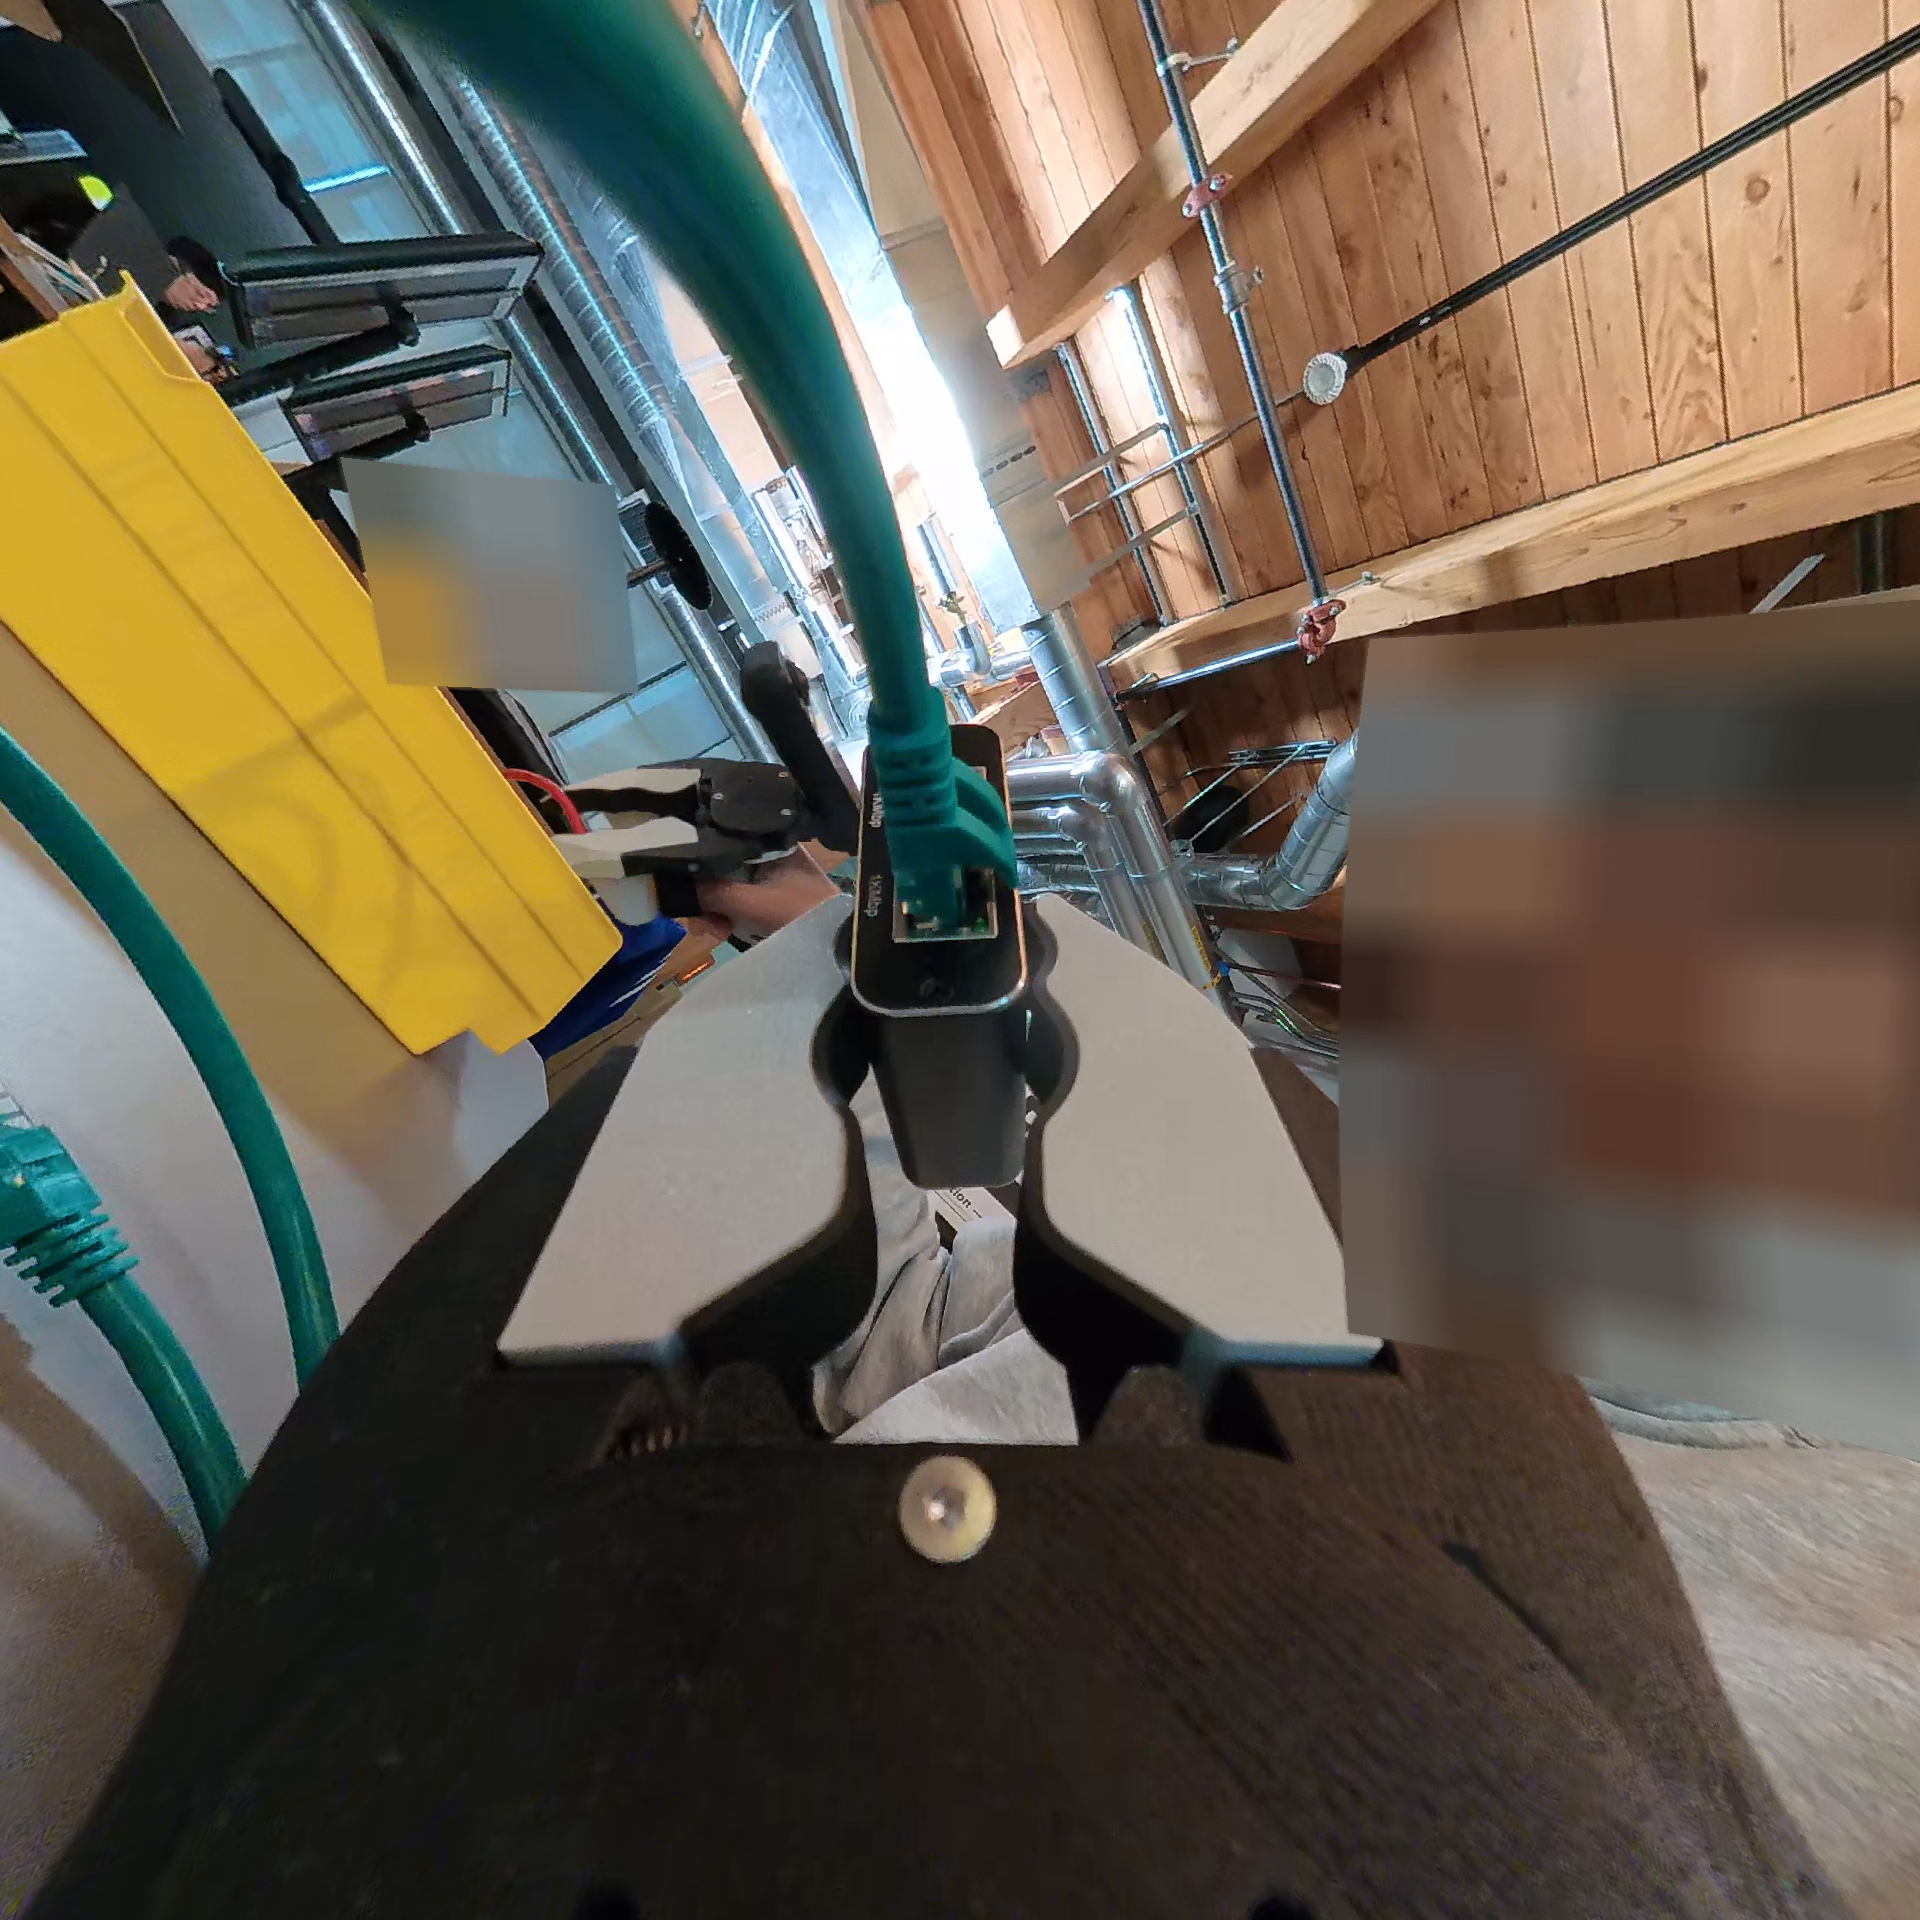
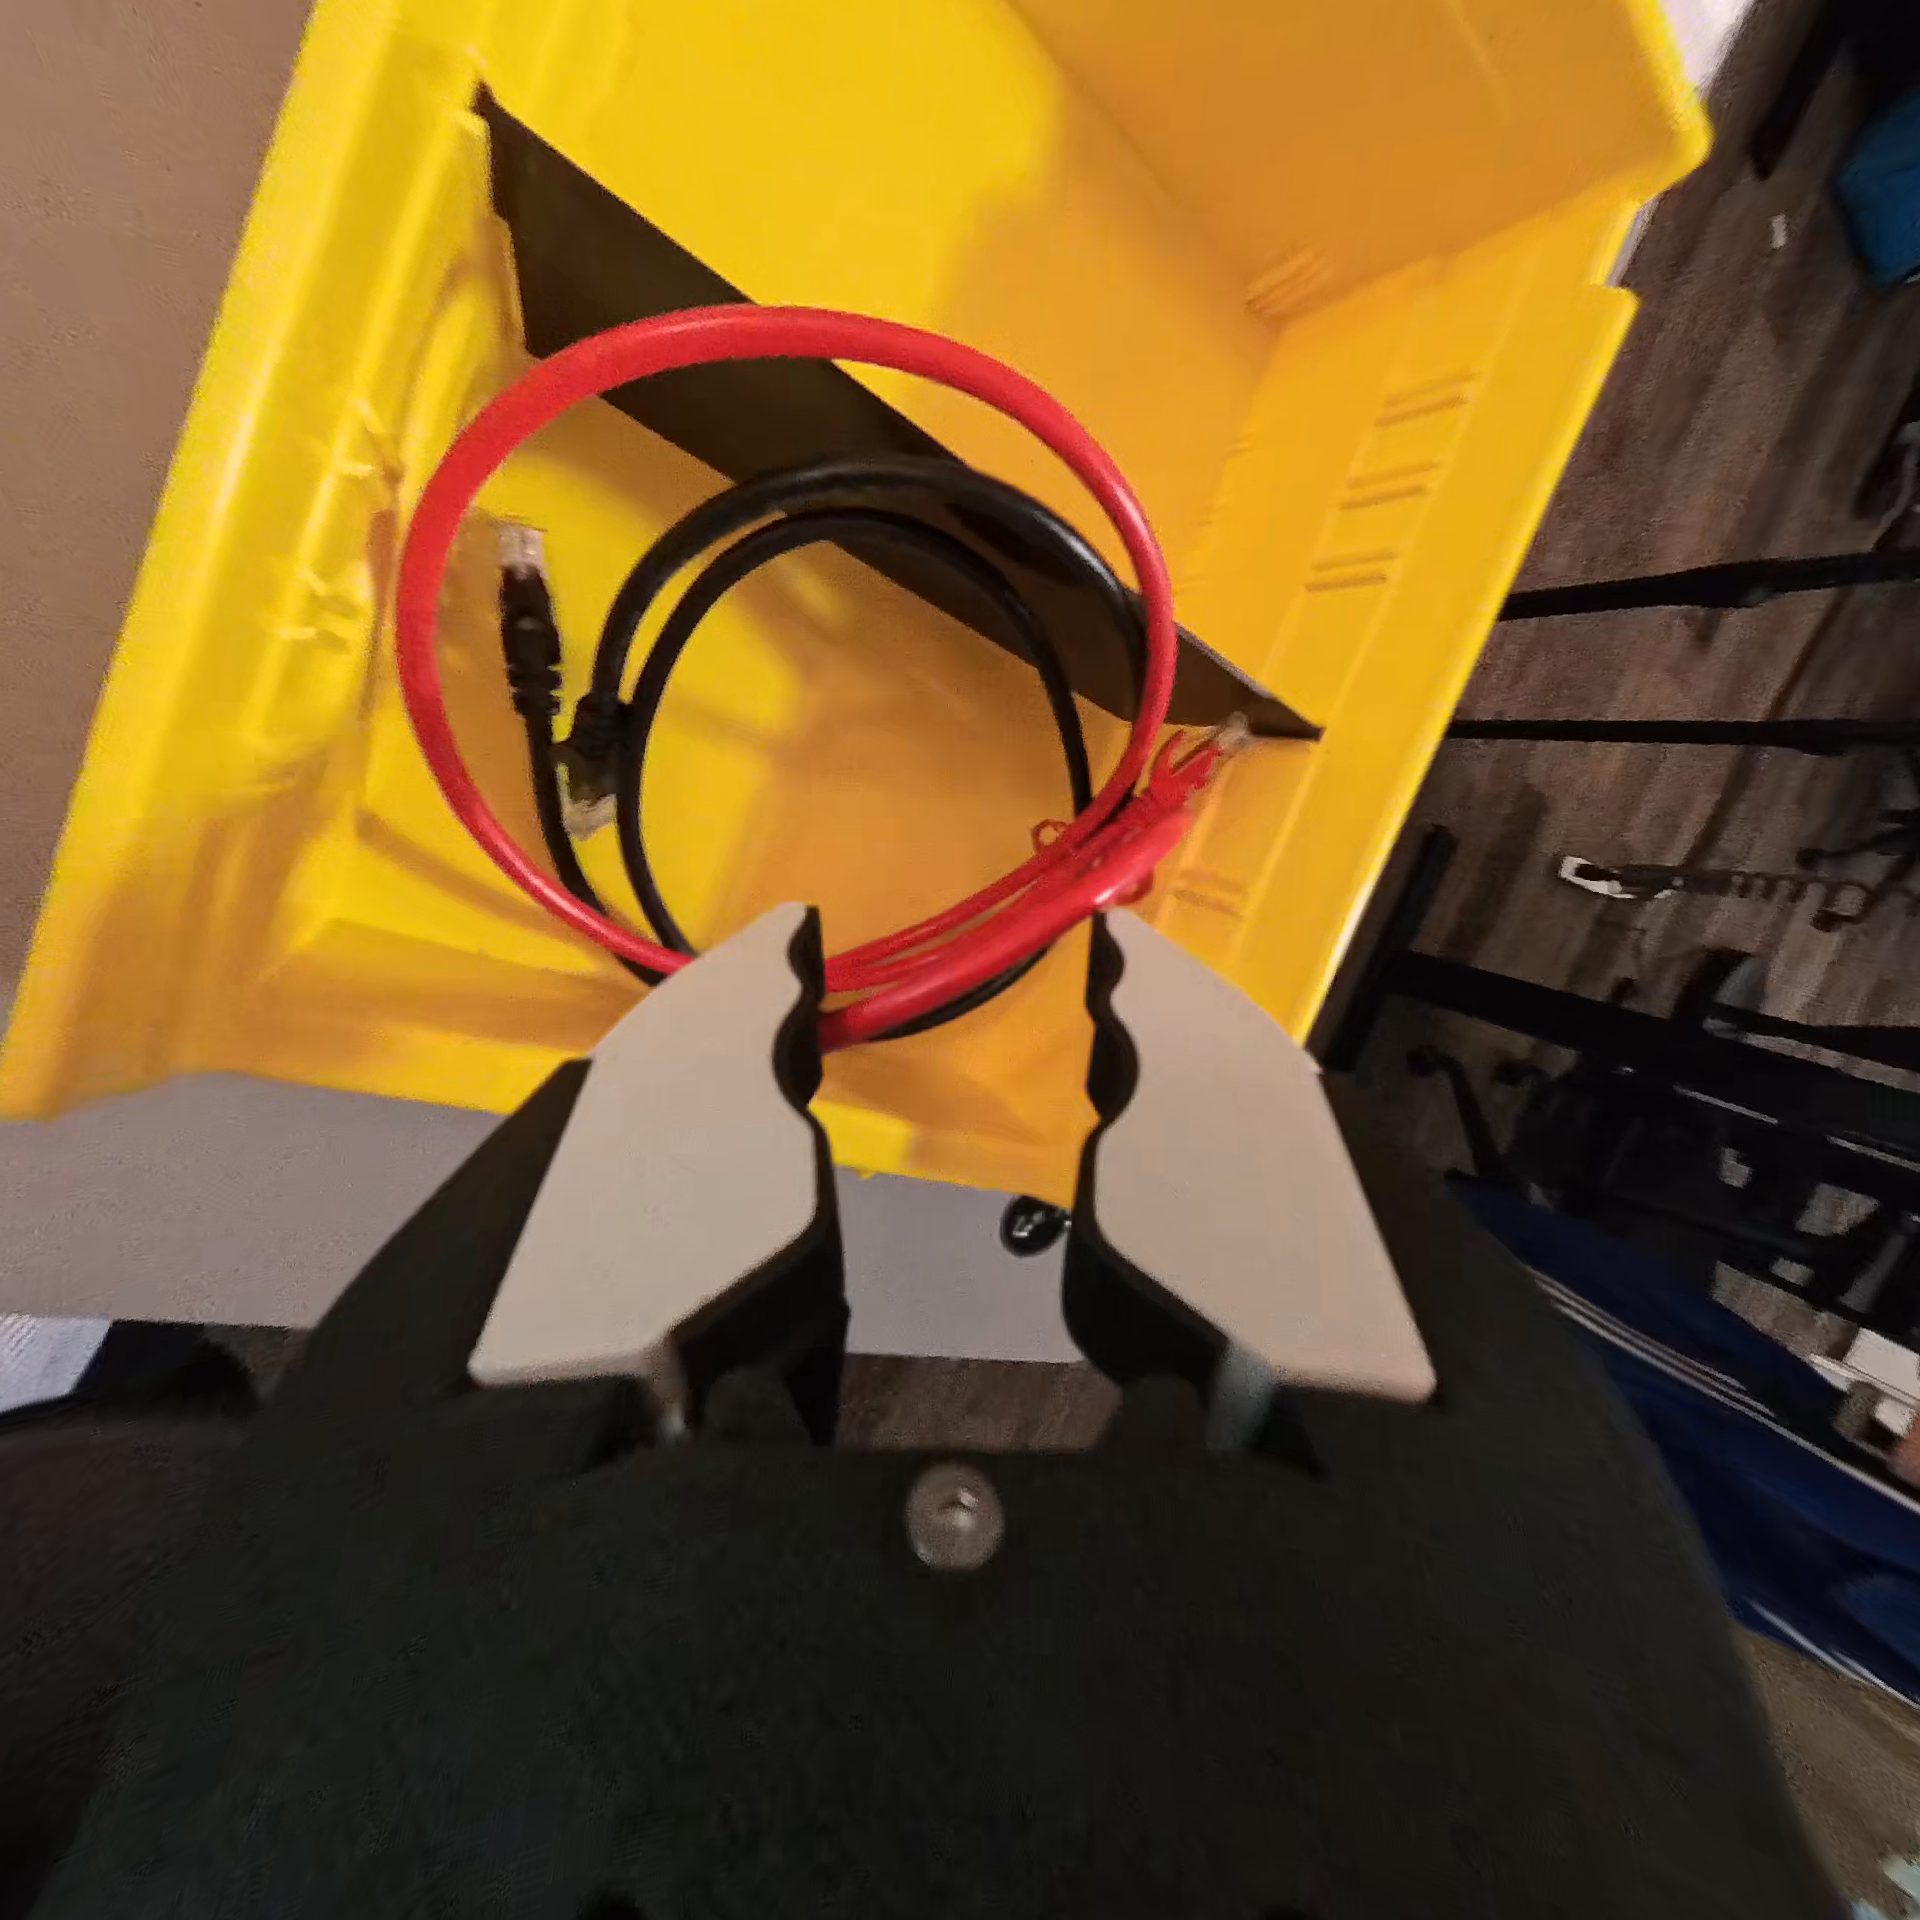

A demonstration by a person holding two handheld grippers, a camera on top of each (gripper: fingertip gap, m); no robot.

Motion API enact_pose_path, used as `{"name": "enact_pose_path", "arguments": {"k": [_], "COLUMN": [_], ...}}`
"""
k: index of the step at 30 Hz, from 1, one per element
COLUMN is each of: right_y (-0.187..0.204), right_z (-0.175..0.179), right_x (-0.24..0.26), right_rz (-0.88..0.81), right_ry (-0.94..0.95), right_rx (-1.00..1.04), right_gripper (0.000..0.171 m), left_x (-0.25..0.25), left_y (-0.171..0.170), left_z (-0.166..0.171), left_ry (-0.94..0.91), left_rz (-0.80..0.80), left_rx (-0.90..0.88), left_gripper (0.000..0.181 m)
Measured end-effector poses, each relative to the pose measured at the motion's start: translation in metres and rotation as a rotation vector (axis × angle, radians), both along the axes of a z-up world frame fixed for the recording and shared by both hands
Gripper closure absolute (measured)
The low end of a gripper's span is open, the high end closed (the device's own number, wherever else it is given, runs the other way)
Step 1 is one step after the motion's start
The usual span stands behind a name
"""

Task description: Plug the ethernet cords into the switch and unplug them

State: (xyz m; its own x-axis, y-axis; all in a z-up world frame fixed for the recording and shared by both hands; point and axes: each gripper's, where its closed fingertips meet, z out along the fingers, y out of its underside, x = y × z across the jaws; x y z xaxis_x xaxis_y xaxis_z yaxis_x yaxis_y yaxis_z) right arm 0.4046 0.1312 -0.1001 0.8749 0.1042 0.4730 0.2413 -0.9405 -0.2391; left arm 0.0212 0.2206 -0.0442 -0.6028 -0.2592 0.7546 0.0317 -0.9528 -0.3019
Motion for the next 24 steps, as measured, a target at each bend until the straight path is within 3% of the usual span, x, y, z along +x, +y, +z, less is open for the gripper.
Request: {"name": "enact_pose_path", "arguments": {"k": [4,7,12,18,24], "right_y": [0.028,0.03,0.031,0.026,0.025], "right_z": [-0.006,-0.002,0.017,0.054,0.083], "right_x": [-0.031,-0.027,-0.025,-0.007,-0.002], "right_rz": [0.099,0.092,0.075,-0.005,-0.027], "right_ry": [0.177,0.123,0.16,0.191,0.204], "right_rx": [0.122,0.124,0.24,0.442,0.601], "right_gripper": [0.123,0.102,0.091,0.087,0.098], "left_x": [0.0,0.0,-0.001,-0.002,-0.001], "left_y": [0.0,0.0,0.001,0.002,0.002], "left_z": [0.0,0.0,0.0,0.0,-0.001], "left_ry": [0.001,0.001,-0.003,-0.006,-0.002], "left_rz": [0.0,-0.001,-0.002,-0.002,-0.003], "left_rx": [0.0,0.0,-0.008,-0.016,-0.016], "left_gripper": [0.156,0.156,0.156,0.156,0.156]}}
